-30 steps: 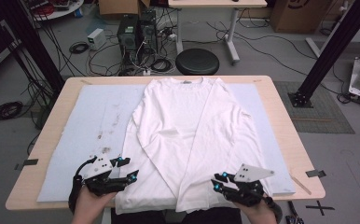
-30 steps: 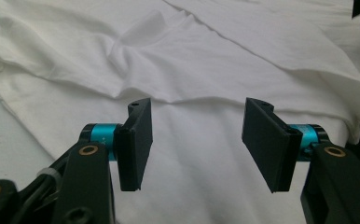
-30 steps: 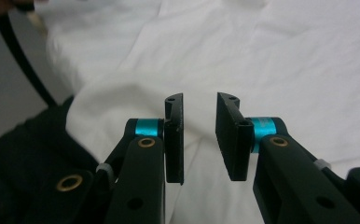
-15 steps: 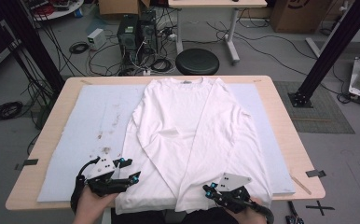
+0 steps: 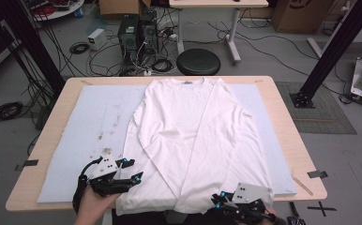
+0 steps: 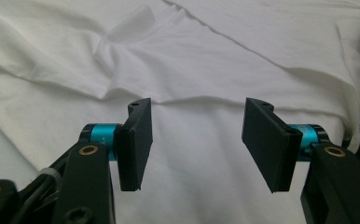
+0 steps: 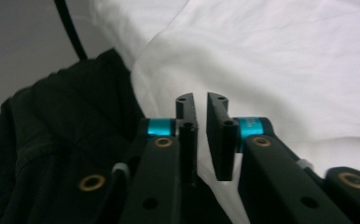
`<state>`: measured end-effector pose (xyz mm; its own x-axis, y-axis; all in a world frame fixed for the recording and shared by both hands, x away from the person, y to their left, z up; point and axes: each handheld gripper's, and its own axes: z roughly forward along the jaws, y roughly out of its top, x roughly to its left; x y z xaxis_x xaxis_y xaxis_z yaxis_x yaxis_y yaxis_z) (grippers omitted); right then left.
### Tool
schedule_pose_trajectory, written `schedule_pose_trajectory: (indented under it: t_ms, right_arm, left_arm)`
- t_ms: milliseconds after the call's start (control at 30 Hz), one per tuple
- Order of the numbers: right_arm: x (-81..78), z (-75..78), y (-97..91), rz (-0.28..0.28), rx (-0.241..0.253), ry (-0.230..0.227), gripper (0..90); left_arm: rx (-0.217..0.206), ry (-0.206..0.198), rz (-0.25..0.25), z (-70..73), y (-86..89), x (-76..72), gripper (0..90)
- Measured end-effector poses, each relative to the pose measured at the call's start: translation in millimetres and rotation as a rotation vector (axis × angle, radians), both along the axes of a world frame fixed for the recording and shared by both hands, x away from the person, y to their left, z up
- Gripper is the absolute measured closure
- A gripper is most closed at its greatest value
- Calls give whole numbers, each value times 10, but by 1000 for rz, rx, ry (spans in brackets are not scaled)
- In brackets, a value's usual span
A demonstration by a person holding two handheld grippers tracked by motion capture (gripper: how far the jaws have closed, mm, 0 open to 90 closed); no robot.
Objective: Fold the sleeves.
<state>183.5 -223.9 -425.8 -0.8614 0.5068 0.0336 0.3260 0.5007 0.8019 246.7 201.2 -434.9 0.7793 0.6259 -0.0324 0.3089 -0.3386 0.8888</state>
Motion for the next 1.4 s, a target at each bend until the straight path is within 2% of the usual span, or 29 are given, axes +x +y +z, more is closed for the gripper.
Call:
schedule_pose_trajectory:
  t_ms: [67,100,133,167,200,233,267,300,333,367,433,533,567,667,900,1033,1200,1400]
  right_arm:
    - [44,61,-104,-45,29,-20,767]
    - [44,61,-104,-45,29,-20,767]
    - [72,95,-161,-70,43,-24,767]
    - [164,172,-301,-145,65,-57,700]
    - [209,204,-365,-187,75,-65,695]
    - [255,231,-429,-224,88,-72,678]
    - [255,231,-429,-224,88,-72,678]
    - [357,268,-552,-302,100,-91,647]
    - [357,268,-552,-302,100,-91,647]
    - [460,276,-670,-365,117,-93,629]
    - [556,256,-774,-430,126,-90,618]
    - [601,240,-819,-451,132,-80,617]
    - [719,179,-929,-517,134,-62,559]
    - [789,115,-1020,-567,138,-45,539]
    - [836,12,-1211,-622,142,-9,467]
    - [839,-28,-1288,-616,144,13,438]
    - [822,-49,-1337,-606,134,23,415]
    - [797,-64,-1369,-604,131,20,403]
  left_arm:
    - [1,-2,2,2,1,8,430]
    - [1,-2,2,2,1,8,428]
    - [1,-2,2,2,1,8,428]
    - [3,-2,14,3,2,16,426]
    - [-2,-1,29,1,6,29,425]
    - [-5,3,40,-2,7,35,421]
    - [-5,3,40,-2,7,35,417]
    - [-2,7,67,-7,15,52,417]
    - [-2,7,67,-7,15,52,417]
    - [-3,11,79,-10,20,60,417]
    - [-4,18,111,-22,46,82,415]
    - [-3,16,122,-25,56,89,407]
    - [-8,18,154,-29,93,108,406]
    - [-16,15,173,-34,129,122,401]
    - [-22,1,179,-40,189,146,372]
    - [-24,-11,168,-33,191,156,359]
    - [-22,-27,121,-35,169,165,326]
    - [-29,-36,120,-34,169,165,326]
